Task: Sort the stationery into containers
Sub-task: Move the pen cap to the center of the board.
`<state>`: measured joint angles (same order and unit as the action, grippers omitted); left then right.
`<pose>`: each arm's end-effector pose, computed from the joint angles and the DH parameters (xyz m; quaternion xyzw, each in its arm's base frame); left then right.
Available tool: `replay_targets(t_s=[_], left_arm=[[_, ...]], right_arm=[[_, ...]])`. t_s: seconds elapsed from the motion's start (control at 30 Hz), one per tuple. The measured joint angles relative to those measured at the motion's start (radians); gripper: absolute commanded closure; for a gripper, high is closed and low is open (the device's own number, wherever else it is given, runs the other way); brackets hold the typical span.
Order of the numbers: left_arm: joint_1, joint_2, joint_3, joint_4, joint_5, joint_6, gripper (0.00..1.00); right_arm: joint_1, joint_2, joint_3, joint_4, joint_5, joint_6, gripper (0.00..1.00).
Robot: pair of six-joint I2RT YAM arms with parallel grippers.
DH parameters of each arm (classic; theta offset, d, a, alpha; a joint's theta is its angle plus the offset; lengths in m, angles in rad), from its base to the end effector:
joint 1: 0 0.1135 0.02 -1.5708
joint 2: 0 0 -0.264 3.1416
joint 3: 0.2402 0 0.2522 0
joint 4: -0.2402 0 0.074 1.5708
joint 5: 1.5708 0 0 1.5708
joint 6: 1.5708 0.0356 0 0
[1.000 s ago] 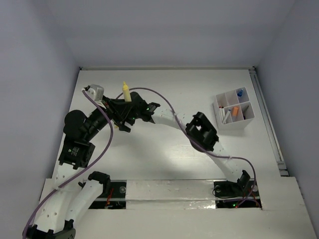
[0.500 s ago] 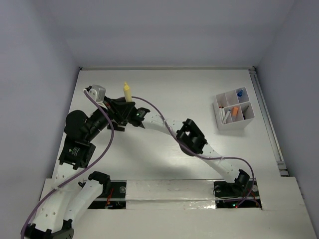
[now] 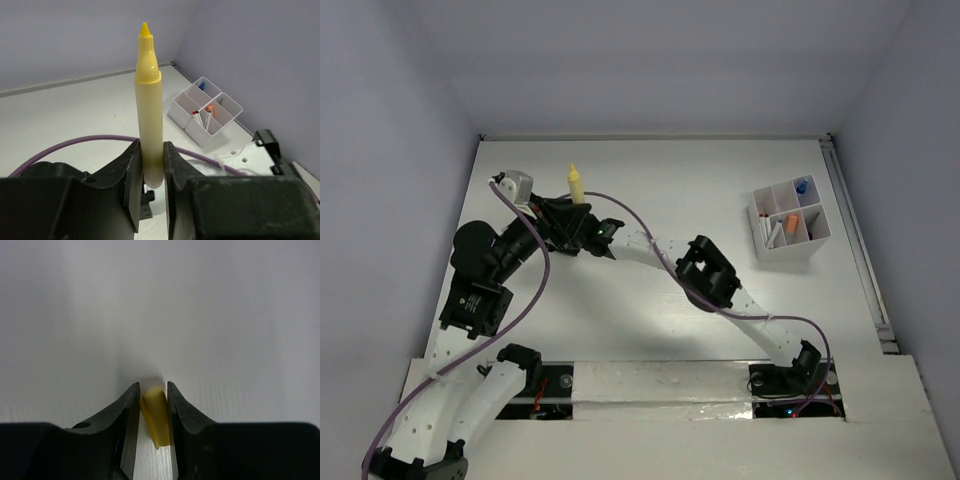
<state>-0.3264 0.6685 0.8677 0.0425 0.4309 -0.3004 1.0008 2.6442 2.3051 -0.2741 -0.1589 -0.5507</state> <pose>0.1319 -0.0604 0.4099 0.1761 0.6002 -0.3625 0.6909 0.3149 0.5017 0.1517 -0.6456 0.6060 0.1711 0.4320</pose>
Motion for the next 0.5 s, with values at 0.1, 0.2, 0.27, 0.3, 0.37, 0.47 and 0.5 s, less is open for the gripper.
replay_targets(t_s=[0.1,0.2,0.27,0.3,0.37,0.47,0.5], left_arm=[[0.000,0.006,-0.011,0.005,-0.002,0.000,1.00],[0.000,0.018,-0.015,0.013,-0.002,0.000,1.00],[0.000,0.025,-0.023,0.017,-0.001,-0.001,1.00],[0.000,0.031,-0.026,0.018,0.000,-0.001,1.00],[0.000,0.041,-0.031,0.021,0.004,-0.003,1.00],[0.000,0.058,-0.040,0.021,0.011,-0.008,1.00],[0.000,0.064,-0.042,0.021,0.014,-0.010,1.00]], right_arm=[[-0.008,-0.085,-0.146,0.043,-0.003,0.048,0.88],[-0.024,-0.171,-0.288,0.085,-0.004,0.117,0.93],[-0.032,-0.209,-0.378,0.119,0.010,0.163,0.96],[-0.042,-0.246,-0.415,0.127,0.026,0.200,0.98],[-0.054,-0.286,-0.482,0.142,0.069,0.265,0.98],[-0.066,-0.341,-0.573,0.171,0.153,0.379,0.97],[-0.072,-0.361,-0.605,0.179,0.177,0.421,0.98]])
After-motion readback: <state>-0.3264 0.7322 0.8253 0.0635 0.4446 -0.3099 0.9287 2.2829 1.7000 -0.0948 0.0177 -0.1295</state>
